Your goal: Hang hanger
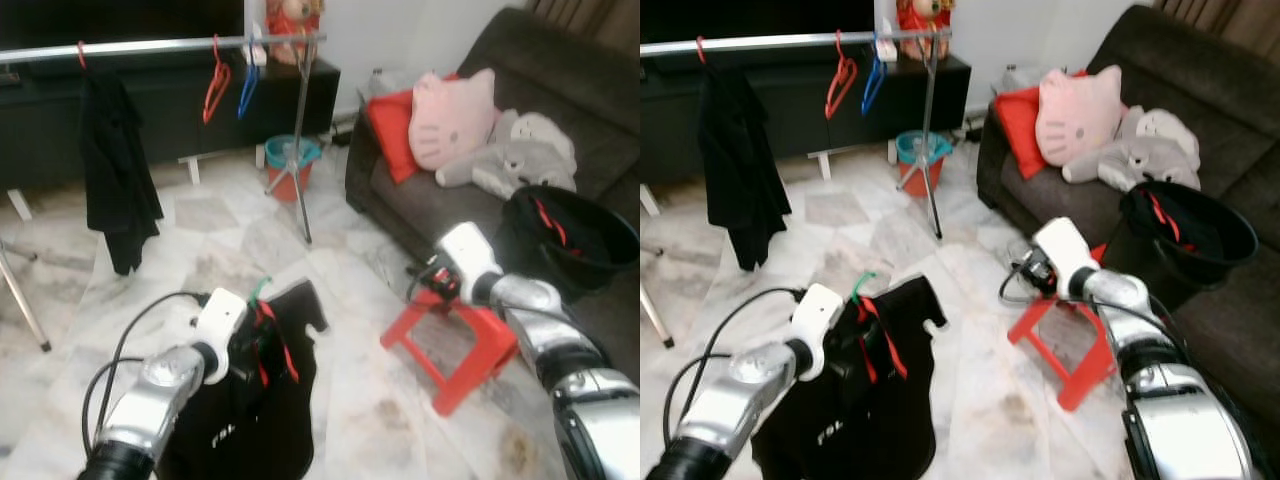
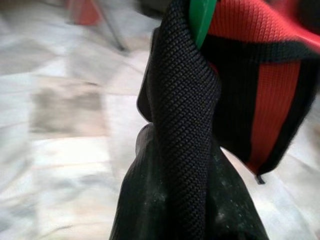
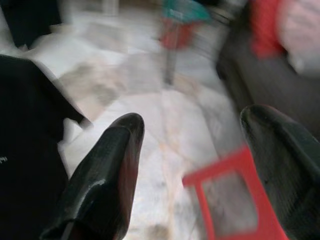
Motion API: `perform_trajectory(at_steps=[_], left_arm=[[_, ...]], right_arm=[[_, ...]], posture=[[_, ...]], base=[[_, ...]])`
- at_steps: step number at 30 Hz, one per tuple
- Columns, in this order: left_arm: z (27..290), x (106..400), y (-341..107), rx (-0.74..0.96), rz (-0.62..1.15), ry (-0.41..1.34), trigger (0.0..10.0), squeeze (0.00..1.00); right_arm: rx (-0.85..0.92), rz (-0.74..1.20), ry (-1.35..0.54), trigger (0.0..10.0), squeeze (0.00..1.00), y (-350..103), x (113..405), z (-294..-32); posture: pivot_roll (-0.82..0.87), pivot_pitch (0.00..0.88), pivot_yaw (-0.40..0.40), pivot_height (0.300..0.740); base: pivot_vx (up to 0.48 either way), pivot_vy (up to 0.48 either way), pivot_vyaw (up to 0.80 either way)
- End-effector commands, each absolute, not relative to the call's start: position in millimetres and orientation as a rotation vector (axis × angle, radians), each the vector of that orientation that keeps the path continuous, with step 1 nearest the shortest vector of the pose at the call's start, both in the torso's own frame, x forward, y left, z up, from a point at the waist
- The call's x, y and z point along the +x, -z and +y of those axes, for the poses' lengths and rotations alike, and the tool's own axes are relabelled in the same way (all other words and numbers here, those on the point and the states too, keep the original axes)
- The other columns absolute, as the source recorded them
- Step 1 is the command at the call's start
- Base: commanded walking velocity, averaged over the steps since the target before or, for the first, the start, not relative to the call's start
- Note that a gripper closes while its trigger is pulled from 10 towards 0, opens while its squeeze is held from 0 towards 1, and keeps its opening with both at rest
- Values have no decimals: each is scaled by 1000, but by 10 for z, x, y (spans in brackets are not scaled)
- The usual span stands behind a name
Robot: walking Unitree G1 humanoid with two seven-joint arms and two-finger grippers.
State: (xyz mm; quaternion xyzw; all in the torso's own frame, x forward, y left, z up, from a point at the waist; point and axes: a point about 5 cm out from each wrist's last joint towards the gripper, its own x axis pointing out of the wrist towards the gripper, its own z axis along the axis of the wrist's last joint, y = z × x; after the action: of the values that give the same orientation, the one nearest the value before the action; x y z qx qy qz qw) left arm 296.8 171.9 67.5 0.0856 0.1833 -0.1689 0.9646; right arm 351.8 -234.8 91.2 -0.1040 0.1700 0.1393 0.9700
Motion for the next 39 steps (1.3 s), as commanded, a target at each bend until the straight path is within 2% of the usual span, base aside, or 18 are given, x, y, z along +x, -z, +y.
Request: perform_trajectory(at_steps=[1,3,6,9,10,13,25,29,33,39], left_arm=[[1779,3035,-752,171,297,242,10000,0],[1820,3013,-715,146,279,176,10000,0],[1829,2988,-707,126,257,164,10000,0],[1846,2966,-704,101,224,133,10000,0],[1846,2966,-704,101,224,133,10000,0],[1891,2972,-706,81,198,102,10000,0],[2156,2874,-579,78,217,65,10000,0],[2179,2880,-510,74,243,63,10000,0],[2168,2918,-492,67,240,44,10000,0],[2077,2945,-469,81,228,51,10000,0]], right_arm=[[-139,419,-147,10000,0,-662,3361,-2463],[-71,483,-66,10000,0,-397,3177,-2466],[-105,521,-44,10000,0,-230,3046,-2435],[-30,585,72,10000,0,63,2768,-2419],[-30,585,72,10000,0,63,2768,-2419],[51,702,178,10000,0,401,2399,-2327],[128,850,222,10000,0,781,1876,-2018],[130,883,249,10000,0,824,1785,-2048],[119,893,254,10000,0,843,1731,-2071],[99,952,265,10000,0,909,1592,-2070]], posture=[[169,0,-128,740],[169,0,-120,740],[162,0,-109,740],[154,0,-79,740],[154,0,-79,740],[146,0,-24,740],[78,0,107,740],[45,0,113,740],[10,0,86,740],[84,0,46,740]], base=[[0,0,0],[0,0,0],[0,0,0],[0,0,0],[0,0,0],[0,0,0],[0,0,0],[0,0,0],[201,0,0],[325,0,0]])
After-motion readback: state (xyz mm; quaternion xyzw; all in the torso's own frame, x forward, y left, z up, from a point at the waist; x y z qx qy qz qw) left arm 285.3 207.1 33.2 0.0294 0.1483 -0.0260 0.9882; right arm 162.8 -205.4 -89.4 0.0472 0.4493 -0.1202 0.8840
